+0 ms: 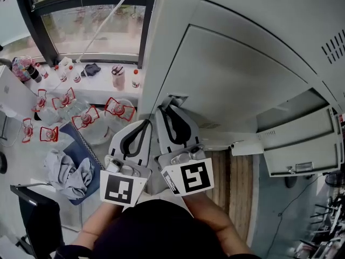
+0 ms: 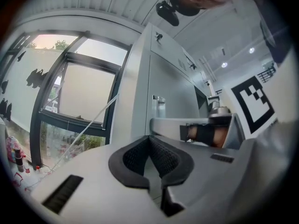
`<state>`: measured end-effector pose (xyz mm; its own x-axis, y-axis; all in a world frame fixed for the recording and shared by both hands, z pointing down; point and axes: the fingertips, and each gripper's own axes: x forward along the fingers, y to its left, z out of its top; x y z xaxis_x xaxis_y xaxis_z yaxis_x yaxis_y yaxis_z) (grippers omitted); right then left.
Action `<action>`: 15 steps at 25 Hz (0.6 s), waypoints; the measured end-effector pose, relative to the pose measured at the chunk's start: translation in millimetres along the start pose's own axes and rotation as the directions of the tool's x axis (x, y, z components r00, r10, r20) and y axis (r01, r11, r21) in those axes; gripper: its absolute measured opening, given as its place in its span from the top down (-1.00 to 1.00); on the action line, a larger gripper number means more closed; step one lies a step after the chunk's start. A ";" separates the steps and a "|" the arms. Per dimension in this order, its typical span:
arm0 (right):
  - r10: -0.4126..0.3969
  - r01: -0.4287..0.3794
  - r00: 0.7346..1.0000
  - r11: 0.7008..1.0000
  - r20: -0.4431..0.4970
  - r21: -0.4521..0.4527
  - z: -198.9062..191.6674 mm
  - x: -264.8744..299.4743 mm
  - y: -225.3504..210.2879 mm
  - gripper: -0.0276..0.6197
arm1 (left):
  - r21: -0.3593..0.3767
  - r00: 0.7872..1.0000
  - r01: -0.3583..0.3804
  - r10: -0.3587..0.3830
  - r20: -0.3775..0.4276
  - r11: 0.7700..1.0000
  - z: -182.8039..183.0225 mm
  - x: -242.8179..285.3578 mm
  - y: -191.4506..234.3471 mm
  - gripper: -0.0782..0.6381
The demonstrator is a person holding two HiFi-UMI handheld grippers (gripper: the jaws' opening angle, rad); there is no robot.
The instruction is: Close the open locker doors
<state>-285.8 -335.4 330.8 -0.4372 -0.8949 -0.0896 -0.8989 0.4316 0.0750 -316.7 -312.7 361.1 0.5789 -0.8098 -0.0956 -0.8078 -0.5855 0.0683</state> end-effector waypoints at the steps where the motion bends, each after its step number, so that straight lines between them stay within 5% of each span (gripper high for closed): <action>1: -0.012 0.012 1.000 1.000 -0.003 -0.002 0.1 -0.2 -0.2 0.78 | 0.004 1.000 -0.003 0.003 -0.001 1.000 1.1 -2.9 -1.0 0.78; 9: -0.058 0.060 0.998 0.996 -0.037 0.061 2.1 -6.2 -1.7 0.71 | 0.011 0.999 -0.033 0.033 -0.008 0.999 7.9 -28.7 -10.7 0.78; 15: -0.058 0.057 0.998 0.997 0.024 0.057 20.8 -40.5 3.8 0.71 | 0.051 1.000 -0.021 0.021 0.008 0.998 21.5 -41.0 -31.8 0.78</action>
<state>-272.1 -295.2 314.0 -0.3847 -0.9156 -0.1172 -0.9224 0.3859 0.0134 -317.1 -260.1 341.5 0.5611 -0.8215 -0.1017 -0.8244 -0.5656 0.0199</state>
